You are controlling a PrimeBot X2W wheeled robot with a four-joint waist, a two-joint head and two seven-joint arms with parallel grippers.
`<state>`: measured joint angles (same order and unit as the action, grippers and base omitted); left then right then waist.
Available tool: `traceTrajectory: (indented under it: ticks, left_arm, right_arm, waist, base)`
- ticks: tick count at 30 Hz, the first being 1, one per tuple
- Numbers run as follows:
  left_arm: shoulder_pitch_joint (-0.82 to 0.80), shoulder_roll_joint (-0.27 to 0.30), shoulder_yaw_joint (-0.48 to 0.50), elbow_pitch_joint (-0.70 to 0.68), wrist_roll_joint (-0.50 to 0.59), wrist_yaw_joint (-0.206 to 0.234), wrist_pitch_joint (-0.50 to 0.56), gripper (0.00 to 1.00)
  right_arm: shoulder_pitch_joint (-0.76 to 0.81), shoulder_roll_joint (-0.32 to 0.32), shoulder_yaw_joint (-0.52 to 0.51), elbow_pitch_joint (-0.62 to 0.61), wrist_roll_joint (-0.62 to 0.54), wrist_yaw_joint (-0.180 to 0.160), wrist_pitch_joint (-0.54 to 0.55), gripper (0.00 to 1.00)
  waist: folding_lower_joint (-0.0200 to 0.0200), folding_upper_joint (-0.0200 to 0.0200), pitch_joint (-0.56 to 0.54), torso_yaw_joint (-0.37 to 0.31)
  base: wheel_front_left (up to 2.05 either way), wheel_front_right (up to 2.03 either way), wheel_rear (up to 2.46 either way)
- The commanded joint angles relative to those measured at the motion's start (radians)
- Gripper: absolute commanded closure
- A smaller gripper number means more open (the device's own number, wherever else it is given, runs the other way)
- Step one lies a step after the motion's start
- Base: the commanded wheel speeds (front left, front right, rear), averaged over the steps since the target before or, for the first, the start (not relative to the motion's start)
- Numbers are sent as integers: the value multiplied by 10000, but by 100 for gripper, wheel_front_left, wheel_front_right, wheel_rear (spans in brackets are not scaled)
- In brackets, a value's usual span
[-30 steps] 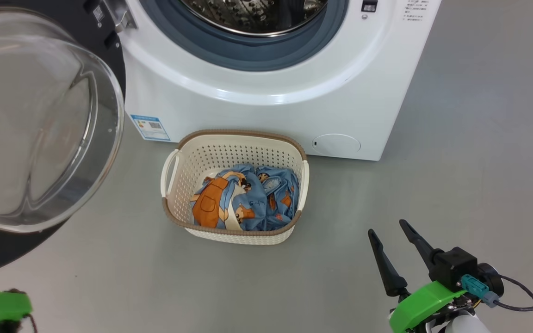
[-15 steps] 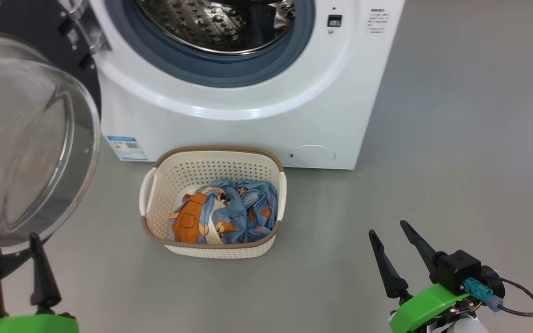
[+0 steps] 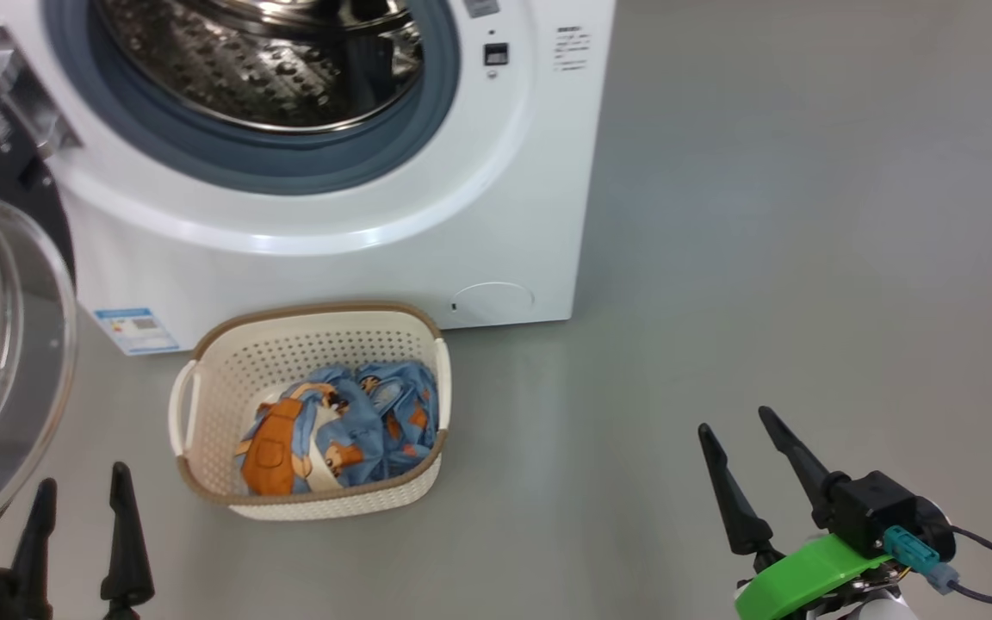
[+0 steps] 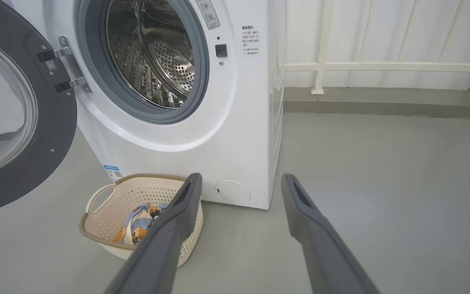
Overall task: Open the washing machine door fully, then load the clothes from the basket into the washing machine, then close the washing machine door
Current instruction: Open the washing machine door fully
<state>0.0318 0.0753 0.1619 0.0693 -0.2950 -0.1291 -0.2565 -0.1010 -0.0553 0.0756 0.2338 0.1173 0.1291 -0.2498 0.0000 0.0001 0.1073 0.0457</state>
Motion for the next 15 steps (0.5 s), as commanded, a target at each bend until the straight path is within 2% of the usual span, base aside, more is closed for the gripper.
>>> traceTrajectory:
  ticks: [1, 15]
  left_arm:
    - [-39, 216, 230, -325, 178, -15, -53, 0]
    - [1104, 159, 28, -830, 734, -15, -53, 0]
  right_arm:
    - [18, 51, 128, -373, 47, 16, -120, 0]
    - [705, 51, -217, -878, -101, 16, -120, 0]
  waist:
    - [0, -1, -143, -458]
    - [0, -1, -860, -1200]
  base:
    - [0, 0, 0]
    - [0, 0, 0]
